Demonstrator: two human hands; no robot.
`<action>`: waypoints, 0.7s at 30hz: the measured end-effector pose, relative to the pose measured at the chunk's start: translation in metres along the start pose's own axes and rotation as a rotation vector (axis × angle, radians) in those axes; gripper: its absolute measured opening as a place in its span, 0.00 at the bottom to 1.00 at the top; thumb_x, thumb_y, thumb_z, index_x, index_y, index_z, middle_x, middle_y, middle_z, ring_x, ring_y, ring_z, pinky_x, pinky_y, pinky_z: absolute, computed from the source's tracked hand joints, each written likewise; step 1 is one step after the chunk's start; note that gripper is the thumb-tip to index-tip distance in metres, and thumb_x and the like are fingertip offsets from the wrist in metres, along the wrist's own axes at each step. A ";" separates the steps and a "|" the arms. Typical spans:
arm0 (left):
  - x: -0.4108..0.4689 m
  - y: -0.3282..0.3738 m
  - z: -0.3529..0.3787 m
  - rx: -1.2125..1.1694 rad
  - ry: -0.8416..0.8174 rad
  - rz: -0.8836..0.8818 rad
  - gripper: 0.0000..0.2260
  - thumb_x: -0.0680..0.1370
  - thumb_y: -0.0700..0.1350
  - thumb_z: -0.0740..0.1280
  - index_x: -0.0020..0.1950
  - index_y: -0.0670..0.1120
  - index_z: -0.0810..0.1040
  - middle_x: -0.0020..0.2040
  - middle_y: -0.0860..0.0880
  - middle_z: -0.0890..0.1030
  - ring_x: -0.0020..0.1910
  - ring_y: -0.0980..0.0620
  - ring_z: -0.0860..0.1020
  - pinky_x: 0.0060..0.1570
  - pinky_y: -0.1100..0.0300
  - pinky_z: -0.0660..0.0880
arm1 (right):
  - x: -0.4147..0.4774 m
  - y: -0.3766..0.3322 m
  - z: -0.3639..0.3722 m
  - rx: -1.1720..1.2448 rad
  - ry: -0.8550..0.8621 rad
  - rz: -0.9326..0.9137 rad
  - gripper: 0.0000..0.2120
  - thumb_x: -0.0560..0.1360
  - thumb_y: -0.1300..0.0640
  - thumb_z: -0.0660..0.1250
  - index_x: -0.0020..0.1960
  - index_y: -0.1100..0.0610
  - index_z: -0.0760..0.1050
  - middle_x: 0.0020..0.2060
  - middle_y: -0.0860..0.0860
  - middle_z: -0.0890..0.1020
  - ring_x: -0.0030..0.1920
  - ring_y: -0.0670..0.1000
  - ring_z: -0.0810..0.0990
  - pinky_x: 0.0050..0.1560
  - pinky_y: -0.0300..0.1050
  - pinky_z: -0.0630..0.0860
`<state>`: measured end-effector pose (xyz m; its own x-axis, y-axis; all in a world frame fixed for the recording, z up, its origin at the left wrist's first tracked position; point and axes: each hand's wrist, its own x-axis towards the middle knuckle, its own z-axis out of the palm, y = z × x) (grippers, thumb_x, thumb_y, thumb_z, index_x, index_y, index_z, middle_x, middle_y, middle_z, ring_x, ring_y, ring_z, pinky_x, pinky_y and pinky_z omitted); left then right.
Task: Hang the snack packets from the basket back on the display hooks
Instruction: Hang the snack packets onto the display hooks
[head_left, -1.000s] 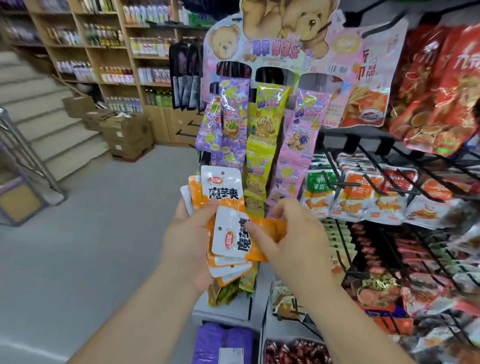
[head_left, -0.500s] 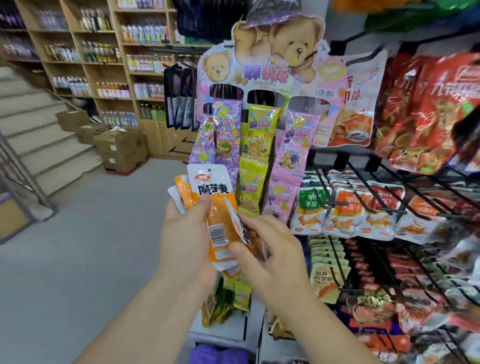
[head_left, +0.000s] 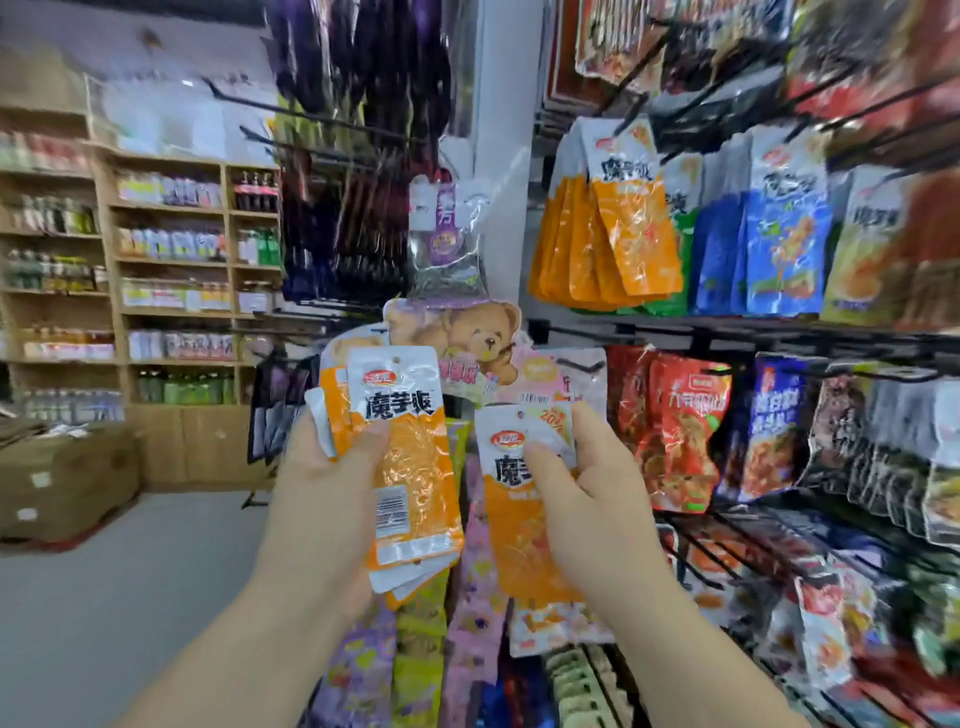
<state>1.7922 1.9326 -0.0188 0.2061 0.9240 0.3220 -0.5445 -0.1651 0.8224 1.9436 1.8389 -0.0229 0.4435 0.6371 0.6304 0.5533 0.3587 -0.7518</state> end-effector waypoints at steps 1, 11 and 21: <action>0.006 0.006 0.006 -0.008 -0.013 0.020 0.09 0.85 0.41 0.64 0.58 0.54 0.81 0.47 0.48 0.86 0.41 0.46 0.84 0.41 0.44 0.83 | 0.006 -0.004 -0.006 0.007 0.032 -0.026 0.04 0.84 0.58 0.64 0.57 0.58 0.75 0.52 0.62 0.73 0.51 0.65 0.72 0.42 0.61 0.69; 0.048 0.065 0.081 -0.065 -0.177 0.203 0.10 0.85 0.39 0.64 0.56 0.54 0.80 0.46 0.47 0.86 0.40 0.44 0.84 0.39 0.40 0.83 | 0.104 -0.091 -0.073 0.015 0.256 -0.249 0.15 0.80 0.45 0.67 0.49 0.59 0.77 0.37 0.64 0.79 0.33 0.57 0.74 0.33 0.61 0.75; 0.059 0.074 0.110 -0.038 -0.188 0.241 0.09 0.85 0.40 0.64 0.58 0.53 0.79 0.51 0.45 0.87 0.45 0.44 0.87 0.41 0.43 0.85 | 0.182 -0.122 -0.089 -0.028 0.296 -0.033 0.15 0.84 0.51 0.64 0.50 0.64 0.74 0.32 0.51 0.63 0.28 0.49 0.61 0.28 0.41 0.60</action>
<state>1.8534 1.9371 0.1124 0.2121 0.7794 0.5896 -0.6253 -0.3554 0.6947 2.0202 1.8504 0.2006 0.6087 0.3972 0.6868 0.5887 0.3543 -0.7266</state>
